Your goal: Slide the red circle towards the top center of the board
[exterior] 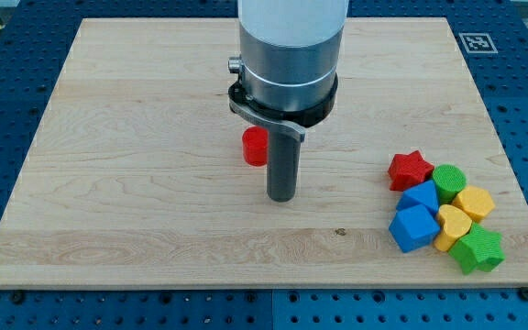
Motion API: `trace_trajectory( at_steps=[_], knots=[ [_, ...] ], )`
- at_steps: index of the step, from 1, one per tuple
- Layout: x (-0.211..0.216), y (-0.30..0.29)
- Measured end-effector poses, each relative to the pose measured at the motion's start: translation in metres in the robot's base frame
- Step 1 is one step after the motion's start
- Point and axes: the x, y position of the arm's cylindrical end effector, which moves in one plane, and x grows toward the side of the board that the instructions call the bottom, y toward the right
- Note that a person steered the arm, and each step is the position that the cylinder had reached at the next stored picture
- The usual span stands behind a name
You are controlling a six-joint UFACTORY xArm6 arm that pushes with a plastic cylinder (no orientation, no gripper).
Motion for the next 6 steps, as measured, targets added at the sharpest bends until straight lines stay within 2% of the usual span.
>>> trace_trajectory(
  at_steps=[1, 3, 6],
  knots=[
    [0.015, -0.023],
    [-0.038, -0.041],
    [-0.105, -0.008]
  ],
)
